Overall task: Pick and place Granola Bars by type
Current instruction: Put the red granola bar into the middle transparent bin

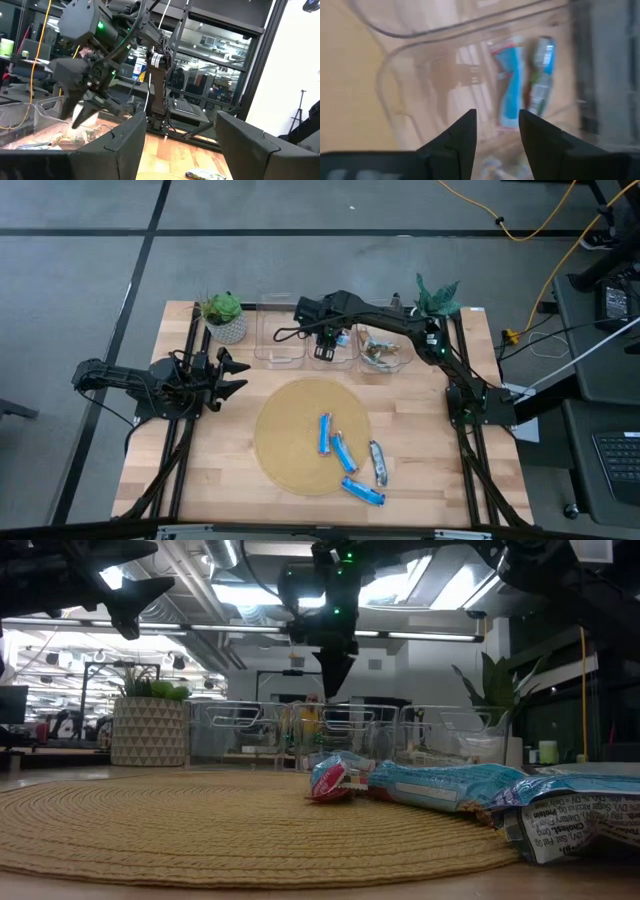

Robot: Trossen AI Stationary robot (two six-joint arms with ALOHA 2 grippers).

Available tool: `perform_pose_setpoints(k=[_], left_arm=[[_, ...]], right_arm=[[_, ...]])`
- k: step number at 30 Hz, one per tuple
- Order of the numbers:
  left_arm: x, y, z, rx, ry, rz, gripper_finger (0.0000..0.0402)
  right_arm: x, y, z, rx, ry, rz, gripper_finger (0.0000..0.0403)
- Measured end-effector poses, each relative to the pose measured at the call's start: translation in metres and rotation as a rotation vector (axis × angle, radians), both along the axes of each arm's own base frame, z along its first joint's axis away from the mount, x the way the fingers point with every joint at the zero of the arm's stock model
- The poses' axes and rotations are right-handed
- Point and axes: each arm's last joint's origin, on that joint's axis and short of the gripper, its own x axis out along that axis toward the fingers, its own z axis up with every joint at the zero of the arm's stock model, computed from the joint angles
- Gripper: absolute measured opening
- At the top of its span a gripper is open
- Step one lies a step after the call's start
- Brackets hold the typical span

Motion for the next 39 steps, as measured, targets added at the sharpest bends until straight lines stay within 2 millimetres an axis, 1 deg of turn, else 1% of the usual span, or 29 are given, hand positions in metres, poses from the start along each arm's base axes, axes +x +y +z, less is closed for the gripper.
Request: perform_pose_setpoints(k=[4,7,16,24,36,39], left_arm=[[0.000,0.000,0.000,0.000,-0.001,0.000,0.0226],[0.000,0.000,0.000,0.000,0.000,0.000,0.0226],[0.000,0.000,0.000,0.000,0.000,0.000,0.0226],[0.000,0.000,0.000,0.000,-0.001,0.000,0.0226],[0.000,0.000,0.000,0.000,0.000,0.000,0.0226],[0.000,0.000,0.000,0.000,0.000,0.000,0.0226]], right_arm=[[-0.001,-0.006,0.005,-0.054,-0.009,0.026,0.0148],[0.000,-0.012,0.009,-0.076,-0.051,0.042,0.0148],[0.009,-0.021,0.016,-0.057,-0.191,0.137,0.0148],[0.016,-0.029,0.021,-0.087,-0.289,0.155,0.0148],[0.018,-0.027,0.021,-0.037,-0.330,0.188,0.0148],[0.019,-0.026,0.021,0.005,-0.348,0.210,0.0149]])
